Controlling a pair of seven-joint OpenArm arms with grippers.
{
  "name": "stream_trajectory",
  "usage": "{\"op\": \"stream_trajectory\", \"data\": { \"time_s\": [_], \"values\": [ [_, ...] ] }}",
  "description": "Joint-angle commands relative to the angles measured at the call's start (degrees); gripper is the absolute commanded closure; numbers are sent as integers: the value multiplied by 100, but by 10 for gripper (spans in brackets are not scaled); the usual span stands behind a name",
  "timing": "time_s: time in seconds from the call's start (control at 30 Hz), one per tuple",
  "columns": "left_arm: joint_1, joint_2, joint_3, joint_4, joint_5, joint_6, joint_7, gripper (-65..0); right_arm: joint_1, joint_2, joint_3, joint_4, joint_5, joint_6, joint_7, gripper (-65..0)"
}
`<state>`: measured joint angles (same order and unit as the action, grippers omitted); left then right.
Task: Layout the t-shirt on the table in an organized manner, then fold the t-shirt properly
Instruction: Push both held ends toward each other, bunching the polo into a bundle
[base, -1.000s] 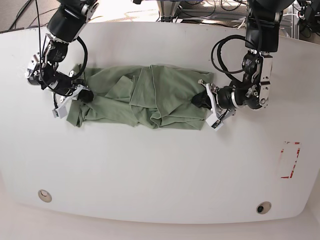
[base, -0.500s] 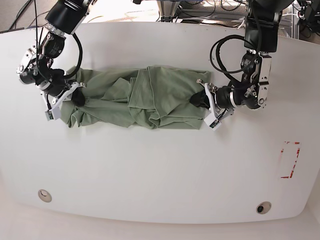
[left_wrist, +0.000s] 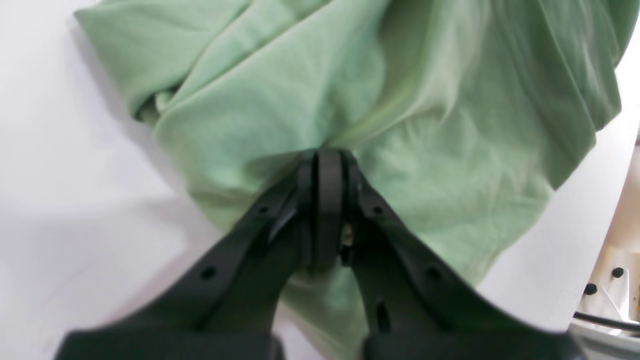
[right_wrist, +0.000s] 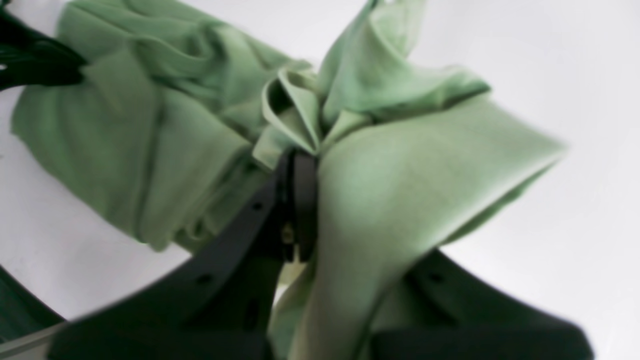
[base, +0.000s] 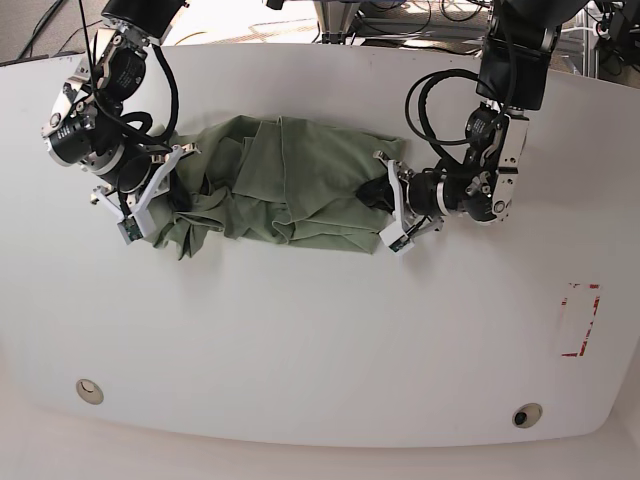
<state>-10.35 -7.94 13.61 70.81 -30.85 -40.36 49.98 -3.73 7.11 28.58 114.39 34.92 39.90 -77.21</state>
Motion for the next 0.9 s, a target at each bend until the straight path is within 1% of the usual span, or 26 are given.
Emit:
{"op": "stream_trajectory", "data": {
  "time_s": [0.0, 0.13, 0.27, 0.33, 0.47, 0.6, 0.7, 0.87],
  "values": [
    [-7, 104, 50, -17, 259, 36, 299, 0, 34, 40, -207, 108, 73, 10, 42, 0],
    [-16, 219, 50, -17, 259, 36, 299, 0, -89, 23, -559, 126, 82, 10, 42, 0],
    [-16, 368, 50, -17, 259, 260, 299, 0, -98, 14, -911, 126, 82, 10, 42, 0],
    [-16, 430, 50, -17, 259, 330, 299, 0, -98, -65, -1025, 126, 91, 10, 42, 0],
    [-16, 544, 50, -17, 259, 418, 299, 0, -80, -259, -1060, 126, 126, 10, 42, 0],
    [-16, 579, 50, -17, 259, 541, 290, 0, -63, -408, -1122, 126, 100, 10, 42, 0],
    [-16, 711, 42, -17, 259, 638, 282, 0, -27, -452, -1218, 126, 91, 10, 42, 0],
    [-16, 746, 33, -17, 259, 700, 273, 0, -1, -478, -1420, 117, 73, 10, 59, 0]
  ]
}}
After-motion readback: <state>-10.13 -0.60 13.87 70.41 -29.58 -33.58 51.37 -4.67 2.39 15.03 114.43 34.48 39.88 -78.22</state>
